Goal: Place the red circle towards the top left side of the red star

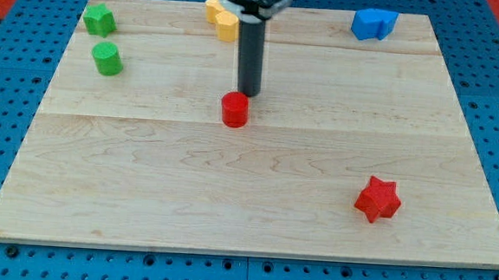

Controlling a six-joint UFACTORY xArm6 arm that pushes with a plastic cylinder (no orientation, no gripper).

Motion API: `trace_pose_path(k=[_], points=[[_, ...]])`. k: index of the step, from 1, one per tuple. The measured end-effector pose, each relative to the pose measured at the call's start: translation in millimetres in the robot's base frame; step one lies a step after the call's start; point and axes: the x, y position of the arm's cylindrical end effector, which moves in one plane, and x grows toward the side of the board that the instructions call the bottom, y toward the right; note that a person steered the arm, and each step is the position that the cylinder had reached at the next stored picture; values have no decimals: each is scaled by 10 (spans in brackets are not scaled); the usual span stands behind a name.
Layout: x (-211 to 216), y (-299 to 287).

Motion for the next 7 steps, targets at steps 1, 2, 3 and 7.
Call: trace_pose_path(k=[1,2,3,7], points=[[-190,-305],[-103,-615],[367,-290],[330,39]])
